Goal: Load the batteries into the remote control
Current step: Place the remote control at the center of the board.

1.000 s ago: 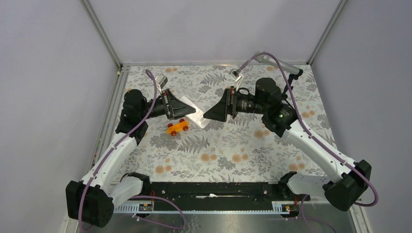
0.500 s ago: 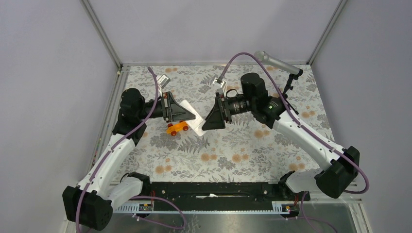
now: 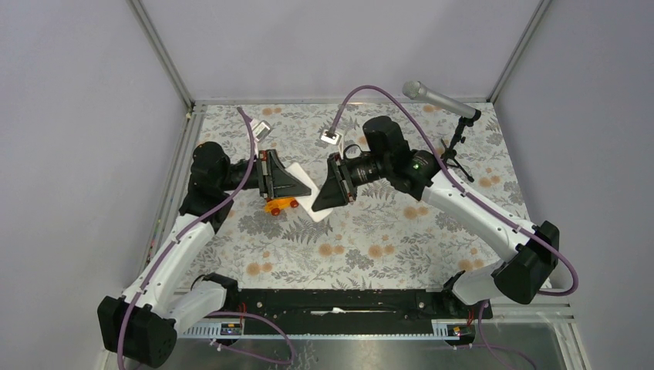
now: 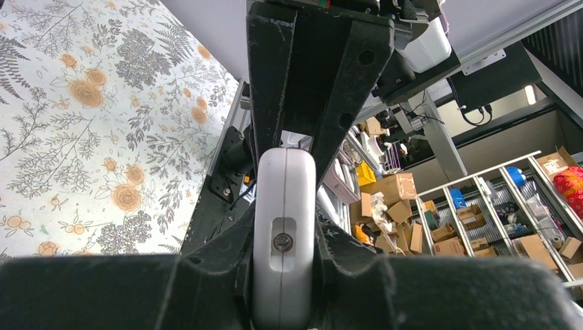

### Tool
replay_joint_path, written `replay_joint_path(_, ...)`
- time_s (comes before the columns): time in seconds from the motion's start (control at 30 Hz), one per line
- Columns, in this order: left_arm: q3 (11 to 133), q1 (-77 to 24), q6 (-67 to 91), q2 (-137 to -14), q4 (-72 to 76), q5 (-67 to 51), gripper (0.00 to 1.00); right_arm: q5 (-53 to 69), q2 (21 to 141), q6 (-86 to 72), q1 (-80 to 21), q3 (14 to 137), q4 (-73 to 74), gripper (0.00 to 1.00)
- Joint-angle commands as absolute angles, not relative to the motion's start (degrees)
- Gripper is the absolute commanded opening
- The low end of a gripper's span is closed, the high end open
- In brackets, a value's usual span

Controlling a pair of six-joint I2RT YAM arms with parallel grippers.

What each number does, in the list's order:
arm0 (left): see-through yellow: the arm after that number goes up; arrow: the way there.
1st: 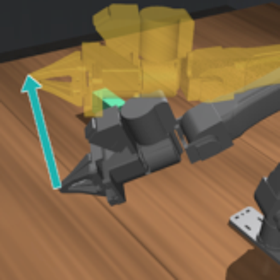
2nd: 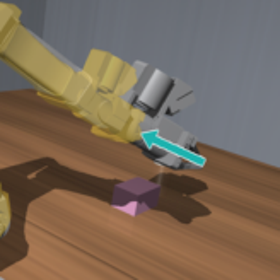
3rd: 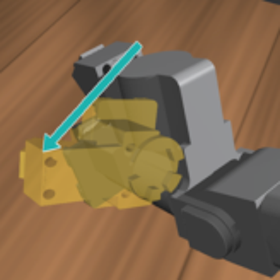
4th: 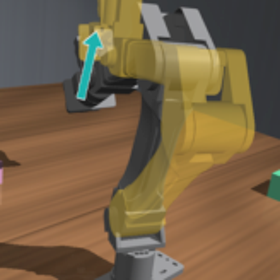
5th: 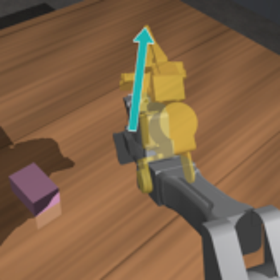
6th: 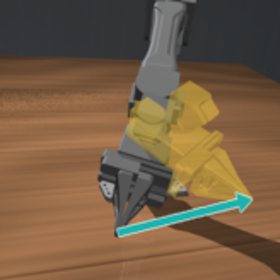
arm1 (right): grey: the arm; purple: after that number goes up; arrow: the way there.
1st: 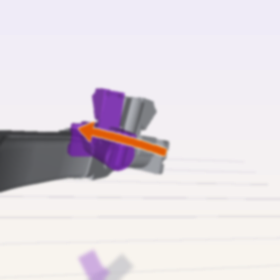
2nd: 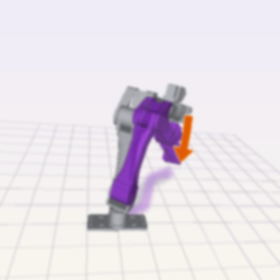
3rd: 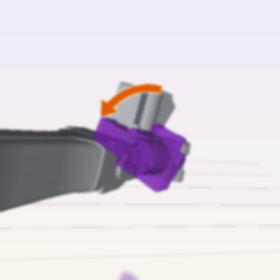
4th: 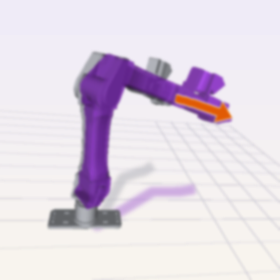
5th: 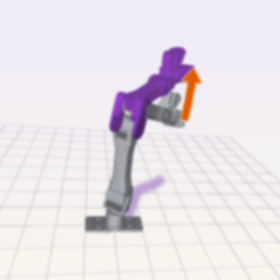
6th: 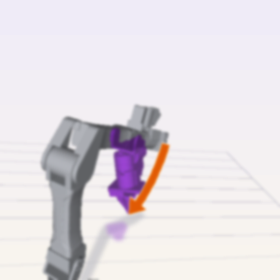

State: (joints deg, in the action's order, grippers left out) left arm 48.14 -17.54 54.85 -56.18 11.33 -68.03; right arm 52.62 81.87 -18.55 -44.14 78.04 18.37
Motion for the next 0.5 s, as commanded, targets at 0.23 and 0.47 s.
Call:
replay_joint_path(0.23, 51.72, -16.12, 46.00, -51.90, -6.34, -53.48, 0.99, 34.06, 76.36, -21.47, -44.26, 70.90, 11.08, 0.00)
replay_joint_path(0.47, 52.78, -13.14, 35.56, -45.80, -31.92, -17.36, 0.99, 0.12, 73.84, -20.08, -43.06, 63.34, 25.56, 0.00)
